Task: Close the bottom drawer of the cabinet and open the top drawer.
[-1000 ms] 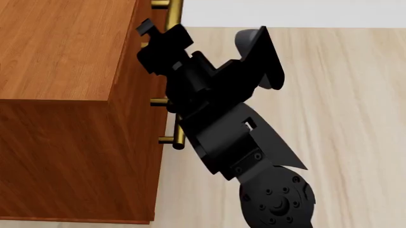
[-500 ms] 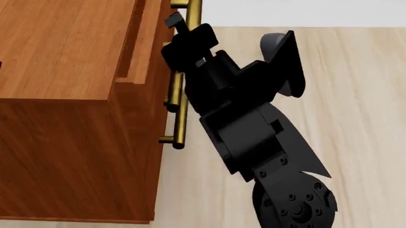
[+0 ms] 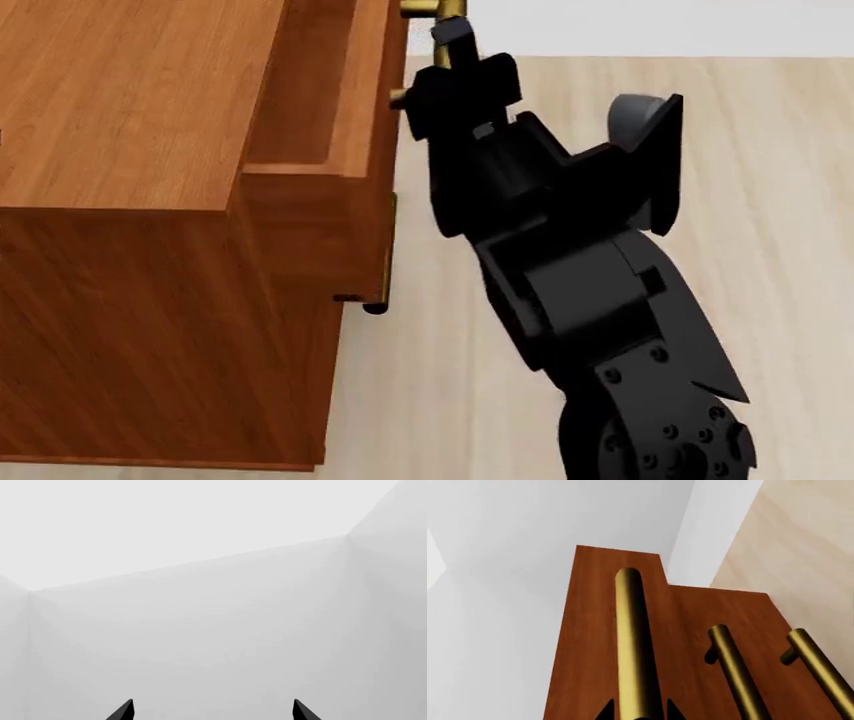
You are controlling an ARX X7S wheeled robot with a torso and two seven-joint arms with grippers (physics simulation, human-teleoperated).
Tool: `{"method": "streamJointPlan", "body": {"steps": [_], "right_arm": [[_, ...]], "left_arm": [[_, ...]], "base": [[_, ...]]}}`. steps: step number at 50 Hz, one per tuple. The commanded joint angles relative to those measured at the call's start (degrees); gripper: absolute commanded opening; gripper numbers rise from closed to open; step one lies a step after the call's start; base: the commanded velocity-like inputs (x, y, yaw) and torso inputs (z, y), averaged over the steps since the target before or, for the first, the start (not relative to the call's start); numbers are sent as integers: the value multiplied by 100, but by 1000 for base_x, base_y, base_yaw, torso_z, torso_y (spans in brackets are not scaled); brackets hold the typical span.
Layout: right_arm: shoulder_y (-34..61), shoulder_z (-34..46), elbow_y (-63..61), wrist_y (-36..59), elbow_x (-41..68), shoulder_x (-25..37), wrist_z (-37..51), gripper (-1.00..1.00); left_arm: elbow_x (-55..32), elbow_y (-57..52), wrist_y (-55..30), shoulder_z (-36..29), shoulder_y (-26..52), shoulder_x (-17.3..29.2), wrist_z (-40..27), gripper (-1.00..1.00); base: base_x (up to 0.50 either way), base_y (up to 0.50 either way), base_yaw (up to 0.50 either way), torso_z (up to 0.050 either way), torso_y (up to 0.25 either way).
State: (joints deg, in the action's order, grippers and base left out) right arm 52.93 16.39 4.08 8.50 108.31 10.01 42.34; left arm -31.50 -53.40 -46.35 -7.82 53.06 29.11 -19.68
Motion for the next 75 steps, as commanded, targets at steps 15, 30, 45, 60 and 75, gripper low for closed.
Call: {"method": "streamJointPlan", "body": {"steps": [15, 30, 45, 60, 75], "right_arm": [[-124, -710, -540, -326, 133, 201, -433, -100], [-149, -809, -624, -424, 147, 302, -431, -100], [-144, -729, -532, -427, 155, 261, -508, -100], [-146, -691, -530, -455, 156, 257, -543, 100], [-191, -690, -539, -500, 162, 289, -548, 100]], "left_arm": [[-95, 2, -32, -37, 112, 36, -66, 100], [-85, 36, 27, -100, 123, 51, -88, 100], [-144, 12, 26, -82, 130, 93, -130, 100], [-187, -3, 41, -84, 122, 118, -179, 100], [-168, 44, 113, -150, 115, 128, -195, 100]], "base": [[0, 0, 0, 1, 6], [0, 0, 0, 2, 5], [0, 0, 0, 1, 6], [0, 0, 0, 1, 4], [0, 0, 0, 1, 2]]}}
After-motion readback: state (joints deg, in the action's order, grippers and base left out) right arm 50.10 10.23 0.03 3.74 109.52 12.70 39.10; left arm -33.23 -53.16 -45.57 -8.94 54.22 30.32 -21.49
